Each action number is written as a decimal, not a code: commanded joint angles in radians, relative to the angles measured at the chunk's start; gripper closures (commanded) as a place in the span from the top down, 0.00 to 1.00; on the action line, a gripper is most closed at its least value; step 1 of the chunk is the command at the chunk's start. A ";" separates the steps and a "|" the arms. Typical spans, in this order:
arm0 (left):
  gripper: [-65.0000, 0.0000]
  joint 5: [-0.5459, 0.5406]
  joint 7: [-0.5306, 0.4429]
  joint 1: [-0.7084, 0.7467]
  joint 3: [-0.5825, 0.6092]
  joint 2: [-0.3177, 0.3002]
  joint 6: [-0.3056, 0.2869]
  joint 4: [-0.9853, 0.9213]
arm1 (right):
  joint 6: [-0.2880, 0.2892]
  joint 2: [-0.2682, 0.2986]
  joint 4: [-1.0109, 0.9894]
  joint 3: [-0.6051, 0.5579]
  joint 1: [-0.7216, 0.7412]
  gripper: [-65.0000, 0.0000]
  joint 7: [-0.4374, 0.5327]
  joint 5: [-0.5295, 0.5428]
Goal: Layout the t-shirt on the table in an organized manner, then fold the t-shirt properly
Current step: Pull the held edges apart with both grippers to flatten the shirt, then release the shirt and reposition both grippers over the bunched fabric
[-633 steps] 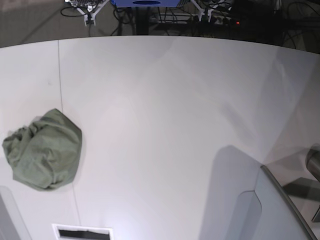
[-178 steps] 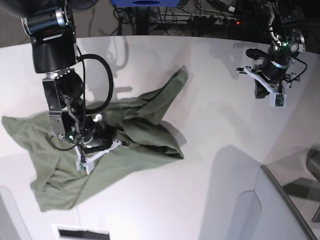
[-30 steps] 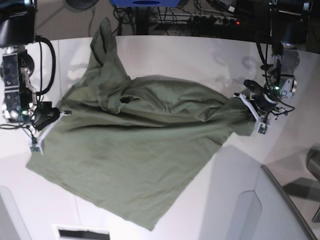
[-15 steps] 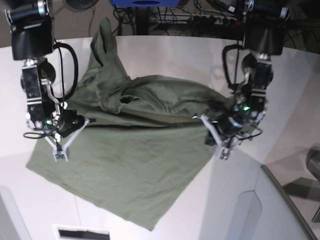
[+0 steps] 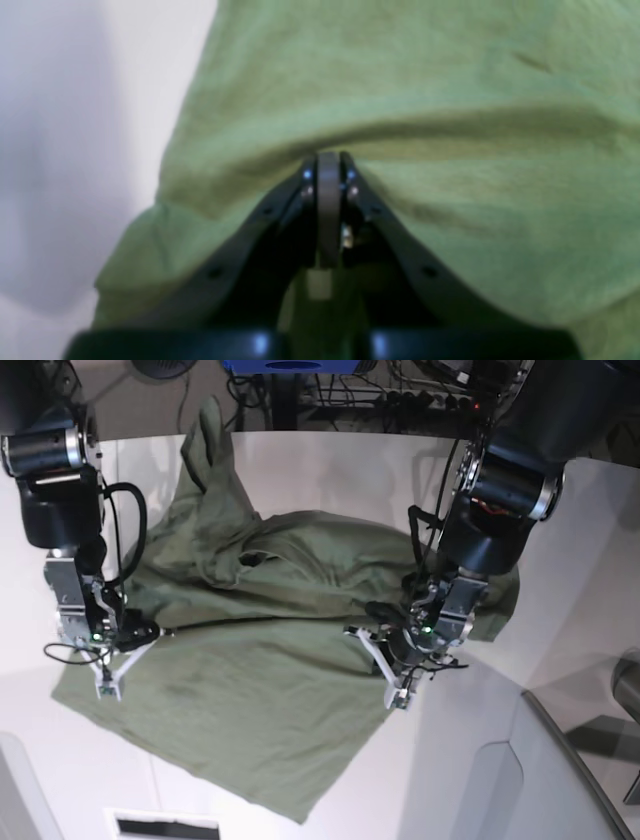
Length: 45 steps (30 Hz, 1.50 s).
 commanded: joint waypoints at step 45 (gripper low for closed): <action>0.02 -0.294 0.331 0.669 -0.414 -0.380 0.052 0.987 | 0.076 -0.007 0.964 -0.028 -0.518 0.57 -0.332 -0.017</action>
